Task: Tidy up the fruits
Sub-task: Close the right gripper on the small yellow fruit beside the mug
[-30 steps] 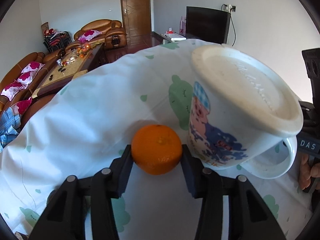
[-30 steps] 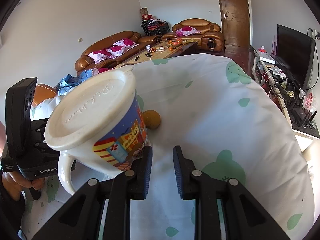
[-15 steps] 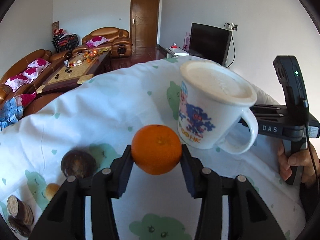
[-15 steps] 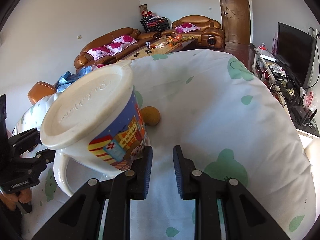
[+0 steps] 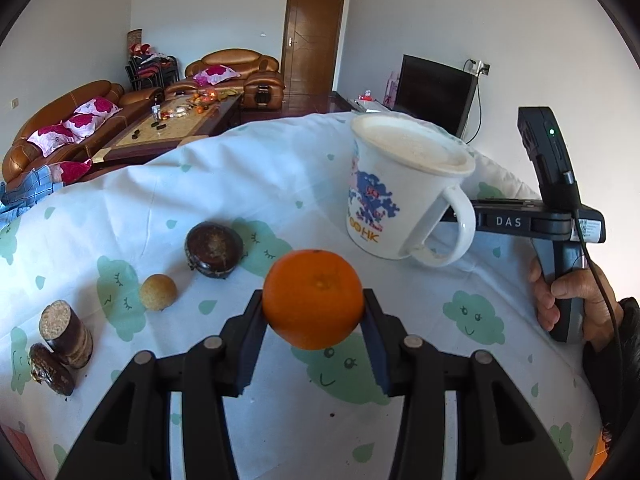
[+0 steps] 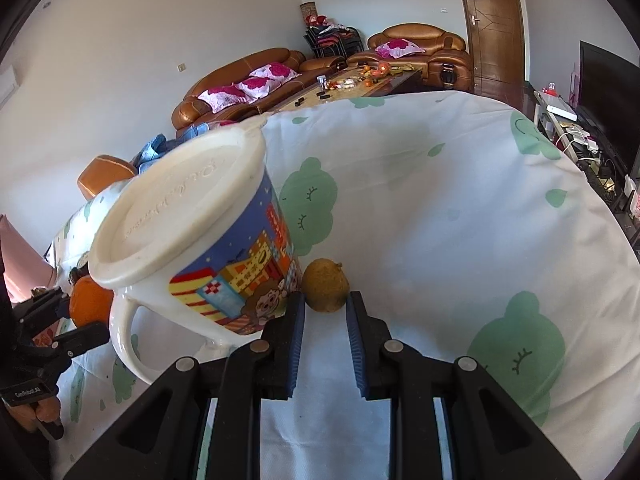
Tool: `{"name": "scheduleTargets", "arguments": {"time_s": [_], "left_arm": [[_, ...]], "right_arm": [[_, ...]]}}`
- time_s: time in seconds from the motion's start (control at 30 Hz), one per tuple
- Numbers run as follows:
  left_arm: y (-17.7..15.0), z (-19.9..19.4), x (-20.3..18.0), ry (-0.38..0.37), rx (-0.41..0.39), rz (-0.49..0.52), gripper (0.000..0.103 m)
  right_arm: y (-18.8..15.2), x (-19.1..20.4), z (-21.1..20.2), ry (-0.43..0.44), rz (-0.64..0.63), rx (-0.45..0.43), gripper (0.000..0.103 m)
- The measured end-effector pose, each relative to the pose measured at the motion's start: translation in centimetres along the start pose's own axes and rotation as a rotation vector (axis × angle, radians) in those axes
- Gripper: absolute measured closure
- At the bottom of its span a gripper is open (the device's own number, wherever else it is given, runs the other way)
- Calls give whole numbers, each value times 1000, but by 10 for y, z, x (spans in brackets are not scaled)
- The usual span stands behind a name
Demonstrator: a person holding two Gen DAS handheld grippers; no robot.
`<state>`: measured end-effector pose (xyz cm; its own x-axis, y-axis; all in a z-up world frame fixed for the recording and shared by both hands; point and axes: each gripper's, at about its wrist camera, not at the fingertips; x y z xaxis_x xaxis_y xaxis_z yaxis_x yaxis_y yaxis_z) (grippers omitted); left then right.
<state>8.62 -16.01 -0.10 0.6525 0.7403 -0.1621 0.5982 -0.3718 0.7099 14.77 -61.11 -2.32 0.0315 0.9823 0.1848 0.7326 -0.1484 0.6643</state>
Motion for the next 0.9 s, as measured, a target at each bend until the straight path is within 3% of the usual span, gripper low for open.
{"name": "scheduleTargets", "arguments": {"time_s": [0.1, 0.27, 0.4, 0.9], "left_arm": [[-1, 4, 5, -1, 3, -18, 55], [-5, 6, 3, -9, 3, -24, 55], [-9, 6, 3, -12, 2, -27, 55], [-7, 8, 2, -11, -1, -23, 55]], "right_arm": [[9, 1, -2, -52, -4, -28, 80], [14, 7, 10, 0, -31, 5, 80], [14, -10, 25, 88, 57, 53, 76], [22, -9, 37, 111, 153, 3, 75]]}}
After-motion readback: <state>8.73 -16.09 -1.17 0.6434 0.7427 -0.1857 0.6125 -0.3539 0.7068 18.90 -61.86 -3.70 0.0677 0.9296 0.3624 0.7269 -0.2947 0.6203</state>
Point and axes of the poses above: each gripper's, at about its wrist camera, not at the fingertips, and z roughly the way its jaws point, x to its left, y to its top, and after that the axes turned 4 degrees about -y, right-handed
